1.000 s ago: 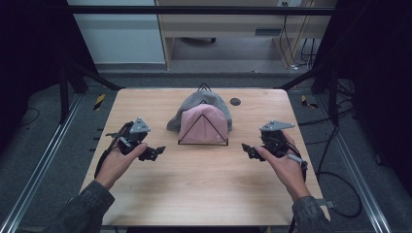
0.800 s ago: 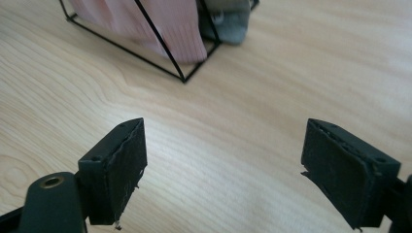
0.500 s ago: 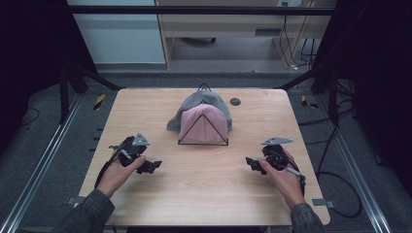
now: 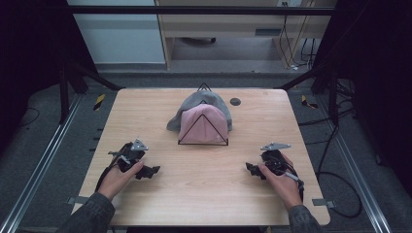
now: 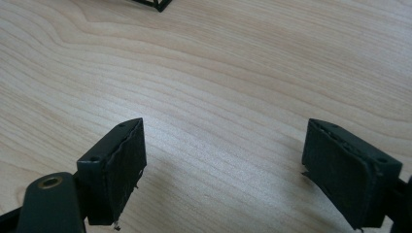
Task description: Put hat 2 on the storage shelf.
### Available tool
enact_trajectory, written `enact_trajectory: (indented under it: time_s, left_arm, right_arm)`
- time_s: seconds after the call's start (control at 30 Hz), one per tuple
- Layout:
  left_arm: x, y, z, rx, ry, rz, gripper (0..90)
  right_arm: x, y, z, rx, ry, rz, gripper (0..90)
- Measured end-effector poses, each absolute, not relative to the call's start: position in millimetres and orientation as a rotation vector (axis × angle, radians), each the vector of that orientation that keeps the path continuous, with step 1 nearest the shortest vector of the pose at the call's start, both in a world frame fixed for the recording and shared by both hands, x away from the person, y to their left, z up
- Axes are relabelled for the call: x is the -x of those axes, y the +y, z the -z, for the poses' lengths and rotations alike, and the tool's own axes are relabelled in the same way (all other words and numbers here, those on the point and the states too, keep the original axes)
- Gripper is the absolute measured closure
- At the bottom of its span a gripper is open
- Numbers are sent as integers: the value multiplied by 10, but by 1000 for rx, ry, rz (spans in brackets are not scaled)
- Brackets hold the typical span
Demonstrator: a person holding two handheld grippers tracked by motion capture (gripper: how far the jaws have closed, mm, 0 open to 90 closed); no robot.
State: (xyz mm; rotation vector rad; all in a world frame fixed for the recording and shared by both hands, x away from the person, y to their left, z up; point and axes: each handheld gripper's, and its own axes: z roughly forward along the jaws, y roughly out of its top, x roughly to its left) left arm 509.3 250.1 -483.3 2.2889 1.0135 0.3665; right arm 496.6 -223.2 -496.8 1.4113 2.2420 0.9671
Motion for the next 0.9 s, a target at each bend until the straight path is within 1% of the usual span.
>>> enact_trajectory:
  time_s: [0.3, 0.33, 0.37, 0.47, 0.7, 0.9]
  left_arm:
    - [-5041, 2441, 4942, -2354, 1014, -351, 45]
    - [-5030, 2426, 4953, -2352, 1008, -350, 16]
    - [-5022, 2422, 4951, -2362, 995, -346, 8]
    - [-4989, 2409, 4975, -2335, 999, -345, 0]
    - [-4990, 2426, 4981, -2334, 974, -348, 0]
    - [-4993, 2425, 4979, -2338, 972, -345, 0]
  right_arm:
    - [-4942, -2208, 5018, -1399, 2248, -948, 126]
    - [-4936, -2200, 5022, -1395, 2244, -944, 122]
    - [-4930, -2192, 5027, -1389, 2242, -943, 117]
    - [-4902, -2166, 5044, -1370, 2234, -930, 100]
    - [-4868, -2134, 5113, -1318, 2191, -951, 62]
    - [-4870, -2133, 5118, -1316, 2187, -956, 58]
